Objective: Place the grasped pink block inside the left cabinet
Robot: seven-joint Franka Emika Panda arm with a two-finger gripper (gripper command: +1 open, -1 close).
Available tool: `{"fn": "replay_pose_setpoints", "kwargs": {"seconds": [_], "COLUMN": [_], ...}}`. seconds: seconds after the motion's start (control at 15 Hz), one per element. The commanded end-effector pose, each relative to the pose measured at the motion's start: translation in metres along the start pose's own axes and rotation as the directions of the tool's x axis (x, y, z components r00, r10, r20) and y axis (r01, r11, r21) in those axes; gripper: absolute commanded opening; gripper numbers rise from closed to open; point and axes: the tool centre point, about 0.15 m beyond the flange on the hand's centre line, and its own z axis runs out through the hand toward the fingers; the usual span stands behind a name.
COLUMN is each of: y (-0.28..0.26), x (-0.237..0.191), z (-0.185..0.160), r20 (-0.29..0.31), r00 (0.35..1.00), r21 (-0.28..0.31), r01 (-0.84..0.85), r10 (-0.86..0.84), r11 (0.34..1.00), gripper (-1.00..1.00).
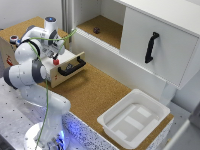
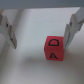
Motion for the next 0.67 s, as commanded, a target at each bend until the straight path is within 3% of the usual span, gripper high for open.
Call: {"fn": "replay_pose_setpoints", "kwargs": {"seconds": [0.0, 0.27, 0.33, 0.6], "y": [0.004, 0.013, 0.016, 0.026], "x": [0.024, 0.023, 0.022, 0.012], "z": [0.021, 0.028, 0.031, 0.031], "r20": [0.066, 0.086, 0.093, 0.113], "r00": [0.996, 0.995, 0.994, 0.991], "r21": [-0.089, -0.094, -0.096, -0.083], "r01": [-0.059, -0.048, -0.05, -0.061], "r10": [0.065, 0.057, 0.059, 0.071], "r11": [0.994, 0.994, 0.994, 0.995], "gripper": [1.0, 1.0, -1.0, -1.0]}}
